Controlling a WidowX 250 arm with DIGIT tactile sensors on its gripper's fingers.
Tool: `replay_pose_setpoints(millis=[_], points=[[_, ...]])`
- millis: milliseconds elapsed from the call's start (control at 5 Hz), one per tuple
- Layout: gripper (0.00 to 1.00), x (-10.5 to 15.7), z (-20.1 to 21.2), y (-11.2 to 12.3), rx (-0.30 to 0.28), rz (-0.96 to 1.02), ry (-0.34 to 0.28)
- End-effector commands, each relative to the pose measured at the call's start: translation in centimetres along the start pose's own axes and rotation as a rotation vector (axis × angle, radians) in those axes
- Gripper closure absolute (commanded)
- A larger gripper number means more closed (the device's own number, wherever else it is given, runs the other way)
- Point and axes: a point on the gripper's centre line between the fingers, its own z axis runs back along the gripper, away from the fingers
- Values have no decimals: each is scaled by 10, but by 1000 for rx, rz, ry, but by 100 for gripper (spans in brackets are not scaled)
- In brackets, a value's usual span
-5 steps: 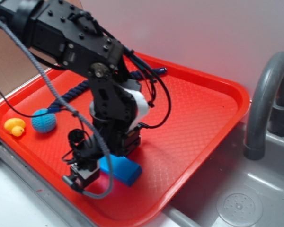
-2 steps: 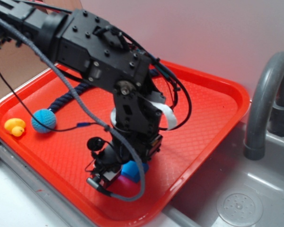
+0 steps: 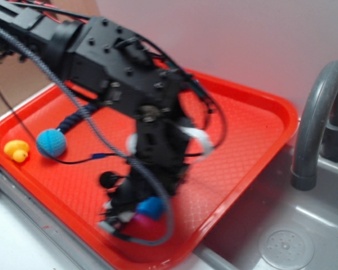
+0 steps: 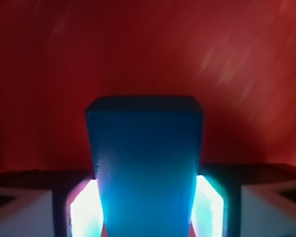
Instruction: Grab the blue block.
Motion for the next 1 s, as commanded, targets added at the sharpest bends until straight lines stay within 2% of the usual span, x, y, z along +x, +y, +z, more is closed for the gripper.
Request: replay_pose_setpoints(millis=[0, 200, 400, 600, 800], points=[[100, -114, 81, 39, -103, 489, -281], [100, -165, 106, 52, -203, 725, -332], [100, -190, 119, 67, -243, 973, -368], [100, -212, 143, 74, -236, 1230, -414], [100, -209, 146, 82, -186, 1164, -431]])
